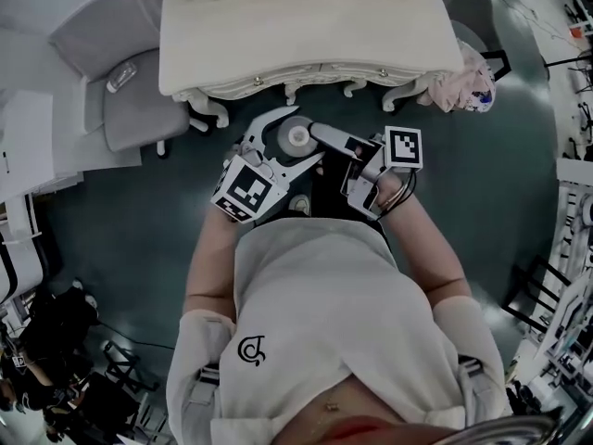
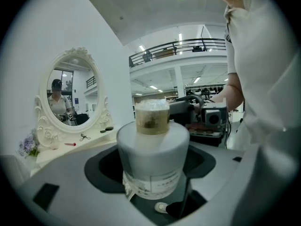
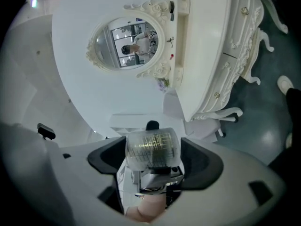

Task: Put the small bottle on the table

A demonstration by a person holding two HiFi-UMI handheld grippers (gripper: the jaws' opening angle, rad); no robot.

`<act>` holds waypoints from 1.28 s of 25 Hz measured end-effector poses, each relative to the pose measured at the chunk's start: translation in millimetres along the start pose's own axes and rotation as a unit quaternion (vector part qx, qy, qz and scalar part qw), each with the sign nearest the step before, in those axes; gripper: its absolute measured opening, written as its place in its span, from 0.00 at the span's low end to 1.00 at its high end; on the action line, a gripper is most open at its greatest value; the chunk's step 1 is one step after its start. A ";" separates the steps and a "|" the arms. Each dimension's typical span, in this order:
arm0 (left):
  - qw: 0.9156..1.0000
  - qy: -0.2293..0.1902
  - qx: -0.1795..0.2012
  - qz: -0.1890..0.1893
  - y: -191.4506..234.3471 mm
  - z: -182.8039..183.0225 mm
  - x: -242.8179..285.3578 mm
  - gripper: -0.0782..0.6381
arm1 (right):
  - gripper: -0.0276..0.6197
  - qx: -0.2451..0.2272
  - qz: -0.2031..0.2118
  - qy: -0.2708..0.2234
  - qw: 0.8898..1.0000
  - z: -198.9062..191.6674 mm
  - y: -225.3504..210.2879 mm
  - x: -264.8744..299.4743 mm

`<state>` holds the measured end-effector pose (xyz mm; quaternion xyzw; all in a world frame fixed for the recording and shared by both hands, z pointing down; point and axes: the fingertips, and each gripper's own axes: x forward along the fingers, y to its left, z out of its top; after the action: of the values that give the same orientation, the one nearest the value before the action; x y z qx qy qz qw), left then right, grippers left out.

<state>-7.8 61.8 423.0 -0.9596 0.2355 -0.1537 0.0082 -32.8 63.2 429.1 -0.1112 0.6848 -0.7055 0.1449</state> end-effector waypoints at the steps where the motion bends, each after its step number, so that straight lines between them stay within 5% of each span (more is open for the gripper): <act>1: 1.000 0.002 0.001 0.004 8.4 -1.0 5.2 0.60 | 0.61 -0.003 0.001 0.005 1.000 9.5 -0.2 2.7; 18: 0.998 0.017 0.010 0.067 194.3 24.6 144.7 0.60 | 0.61 -0.017 0.024 0.074 0.997 235.7 6.9 46.3; 24: 0.995 0.032 0.006 0.092 225.8 13.1 150.3 0.60 | 0.61 -0.010 0.027 0.085 0.996 259.7 2.1 66.6; 32: 0.996 0.034 -0.017 0.076 252.6 -13.8 164.7 0.60 | 0.61 0.000 0.015 0.079 0.997 285.8 -25.3 83.5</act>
<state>13.2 -236.8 461.8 -0.9332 0.3103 -0.1811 -0.0040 -10.5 -233.0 461.6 -0.0445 0.6957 -0.7098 0.1008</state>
